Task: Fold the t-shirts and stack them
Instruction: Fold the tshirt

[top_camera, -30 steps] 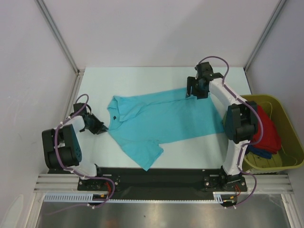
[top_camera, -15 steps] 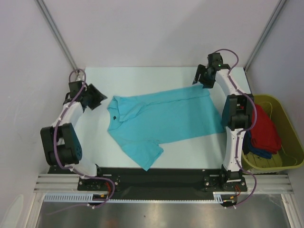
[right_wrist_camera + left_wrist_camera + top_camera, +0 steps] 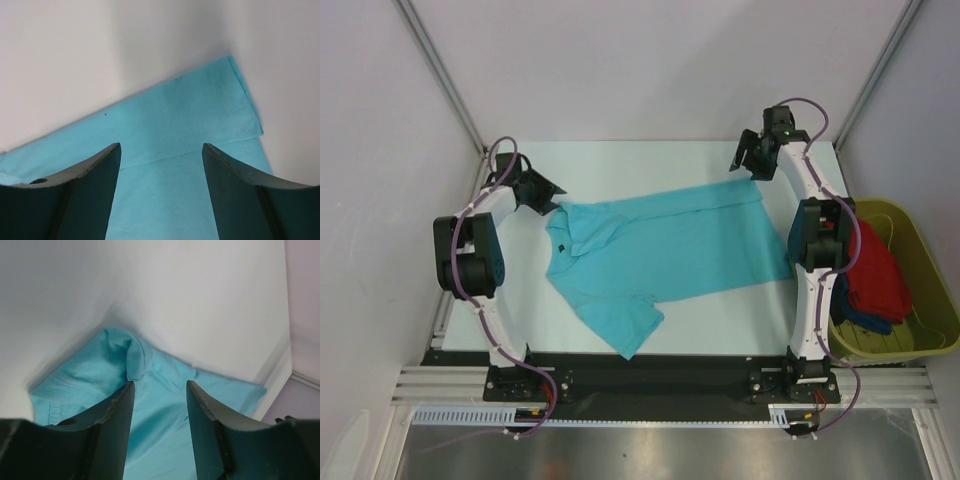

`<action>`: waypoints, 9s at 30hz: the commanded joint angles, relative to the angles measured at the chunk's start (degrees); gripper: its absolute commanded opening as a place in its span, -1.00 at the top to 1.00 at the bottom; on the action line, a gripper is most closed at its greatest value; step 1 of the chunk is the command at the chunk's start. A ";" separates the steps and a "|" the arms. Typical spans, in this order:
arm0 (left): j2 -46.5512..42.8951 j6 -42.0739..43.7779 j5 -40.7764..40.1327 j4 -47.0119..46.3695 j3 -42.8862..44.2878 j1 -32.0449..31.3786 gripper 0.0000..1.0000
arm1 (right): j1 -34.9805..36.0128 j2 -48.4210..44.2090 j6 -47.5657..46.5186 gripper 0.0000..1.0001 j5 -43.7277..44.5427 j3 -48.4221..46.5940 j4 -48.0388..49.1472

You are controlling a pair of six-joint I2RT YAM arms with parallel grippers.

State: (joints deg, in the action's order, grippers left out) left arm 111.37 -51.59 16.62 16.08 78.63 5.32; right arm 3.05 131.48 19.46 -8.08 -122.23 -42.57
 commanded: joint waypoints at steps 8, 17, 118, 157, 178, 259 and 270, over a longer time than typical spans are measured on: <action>4.73 -6.94 -3.44 3.35 7.77 -1.10 0.07 | -1.82 0.44 -0.21 -0.44 0.17 -2.57 0.90; 3.94 -5.89 -7.83 5.63 7.77 -1.81 0.13 | -2.26 5.36 -1.97 -0.40 3.15 -6.35 2.40; -16.88 26.80 -5.03 10.55 -1.36 1.71 -0.24 | -4.72 5.90 -6.90 -0.40 13.09 -18.66 -3.65; -9.33 20.84 12.81 -1.30 -21.32 -4.88 0.09 | 26.57 -11.87 18.94 0.00 -29.36 32.85 33.95; -7.14 10.81 15.72 -9.30 -12.37 -2.69 0.99 | 28.06 -1.41 42.58 0.72 -31.65 36.19 54.26; -14.43 17.31 13.26 -3.07 -23.17 -0.75 1.00 | 28.95 0.36 21.76 1.00 -32.26 22.04 23.76; -15.57 17.32 13.35 -3.95 -28.97 -0.84 0.99 | 26.66 2.37 15.52 0.99 -36.83 21.60 19.81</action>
State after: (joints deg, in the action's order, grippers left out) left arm 98.87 -35.88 30.20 13.06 50.22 4.40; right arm 30.22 135.24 38.15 -41.82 -100.18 -20.86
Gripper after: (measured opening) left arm 0.009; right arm 0.020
